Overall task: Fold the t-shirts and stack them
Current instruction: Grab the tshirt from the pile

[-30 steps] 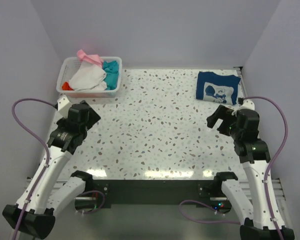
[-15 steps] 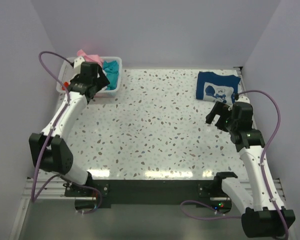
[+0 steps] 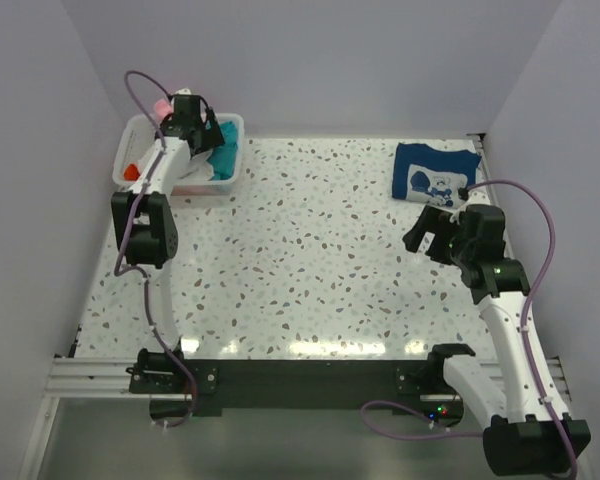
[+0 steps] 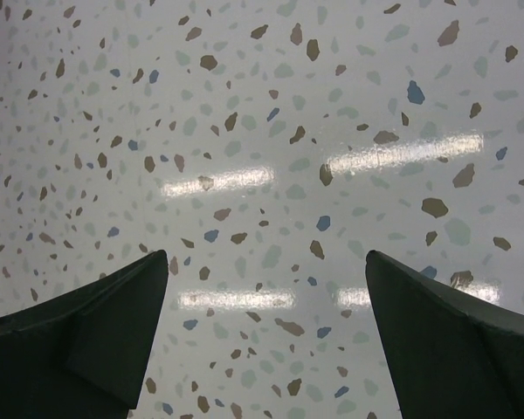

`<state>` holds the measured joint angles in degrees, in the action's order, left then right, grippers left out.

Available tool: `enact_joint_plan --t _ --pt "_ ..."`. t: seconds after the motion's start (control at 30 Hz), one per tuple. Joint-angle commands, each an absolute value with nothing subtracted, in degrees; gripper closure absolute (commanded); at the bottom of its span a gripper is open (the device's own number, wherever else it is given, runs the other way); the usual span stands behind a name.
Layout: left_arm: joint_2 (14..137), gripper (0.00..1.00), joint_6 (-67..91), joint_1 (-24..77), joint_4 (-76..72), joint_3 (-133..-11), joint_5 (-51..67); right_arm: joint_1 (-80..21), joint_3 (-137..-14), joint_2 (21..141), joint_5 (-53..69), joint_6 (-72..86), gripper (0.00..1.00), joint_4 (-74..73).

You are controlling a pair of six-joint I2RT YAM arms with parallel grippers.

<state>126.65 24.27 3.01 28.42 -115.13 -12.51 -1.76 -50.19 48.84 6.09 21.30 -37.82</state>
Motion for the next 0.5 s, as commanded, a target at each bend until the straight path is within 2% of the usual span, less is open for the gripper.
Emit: enact_joint_plan --t 0.0,0.3,0.47 --pt "129.1 0.00 21.3 2.3 29.4 -120.6 -12.0 -1.7 -50.1 47.5 7.4 20.1 0.01 -37.2" --pt "126.0 0.01 22.2 1.4 27.2 -114.8 -15.4 -1.7 -49.7 48.3 7.3 20.2 0.01 -36.3" --pt "123.0 0.05 21.4 1.3 25.6 -112.3 -14.5 -1.7 -49.8 49.6 7.1 20.2 0.01 -36.5"
